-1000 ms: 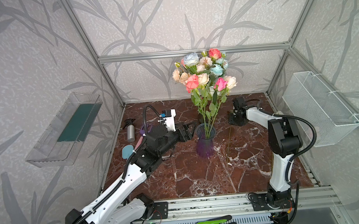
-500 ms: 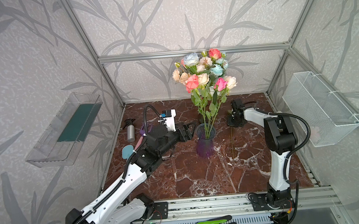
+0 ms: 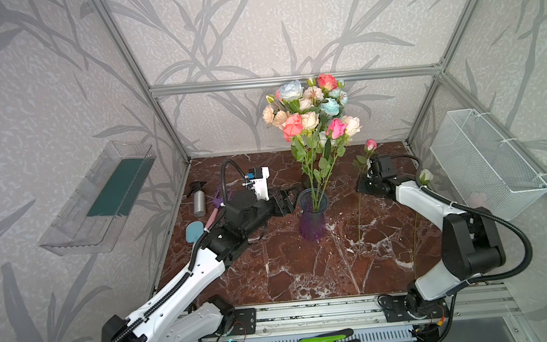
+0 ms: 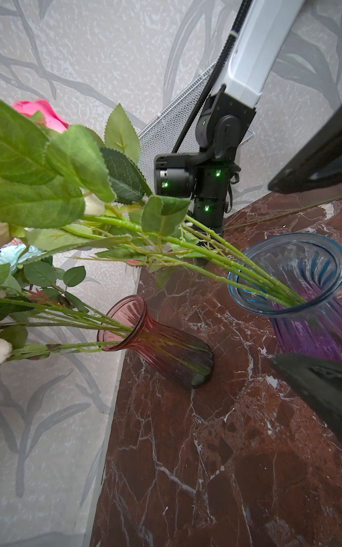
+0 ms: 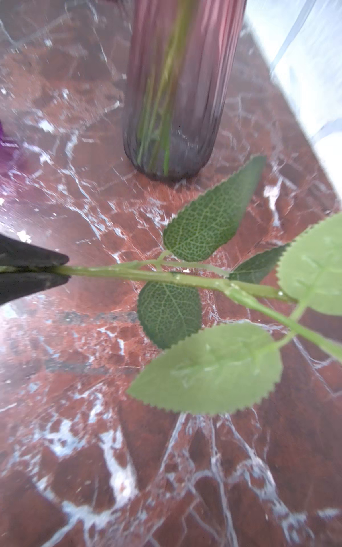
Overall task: Arrange flowers in a vase
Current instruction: Pick up the flower from the top-right of the table.
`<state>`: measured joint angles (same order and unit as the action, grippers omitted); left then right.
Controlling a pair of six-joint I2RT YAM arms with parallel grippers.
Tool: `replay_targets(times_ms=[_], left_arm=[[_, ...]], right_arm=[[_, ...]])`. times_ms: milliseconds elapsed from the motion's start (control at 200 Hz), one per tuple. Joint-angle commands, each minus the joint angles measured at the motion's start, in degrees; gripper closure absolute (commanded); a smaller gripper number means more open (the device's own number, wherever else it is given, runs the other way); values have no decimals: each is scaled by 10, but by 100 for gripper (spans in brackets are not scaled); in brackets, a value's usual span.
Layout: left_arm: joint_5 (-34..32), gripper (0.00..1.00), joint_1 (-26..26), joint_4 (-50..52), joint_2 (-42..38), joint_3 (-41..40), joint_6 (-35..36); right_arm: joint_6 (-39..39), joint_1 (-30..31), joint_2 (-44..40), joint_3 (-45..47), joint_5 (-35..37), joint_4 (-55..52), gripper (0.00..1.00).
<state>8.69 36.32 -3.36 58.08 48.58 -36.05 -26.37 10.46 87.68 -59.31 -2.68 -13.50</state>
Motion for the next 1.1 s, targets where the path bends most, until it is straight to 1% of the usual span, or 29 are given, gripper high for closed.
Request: replay_targets(times_ms=[0,230,370,485,575,665,730,830,990,1095], left_arm=[[-10,15,1,-2,3,7,5],[-18,15,1,4,13,9,16],[-45,13,-4,21,5,15,39],[-81,10,-20,30,-14,15,58],[-98,10,-48,32,-32,14,67],[-97,10,-99,32,-51,15,58],[-99,9,-137,26,-66,10,49],[-118,9,-181,25,-86,6,51],[-160,8,-221,25,-110,-1,60],[-171,8,-245,16,-118,-9,40]], right_arm=[[-7,2,-61,16,-4,41,100],[4,3,-171,17,-15,39,100],[9,7,-235,21,-12,59,100],[21,17,-274,-5,-14,60,100],[32,33,-296,-35,-12,60,100],[44,59,-311,-71,1,65,100],[53,84,-315,-97,3,78,100],[76,133,-310,-134,11,101,100],[121,210,-297,-175,22,152,100],[133,243,-271,-204,8,175,100]])
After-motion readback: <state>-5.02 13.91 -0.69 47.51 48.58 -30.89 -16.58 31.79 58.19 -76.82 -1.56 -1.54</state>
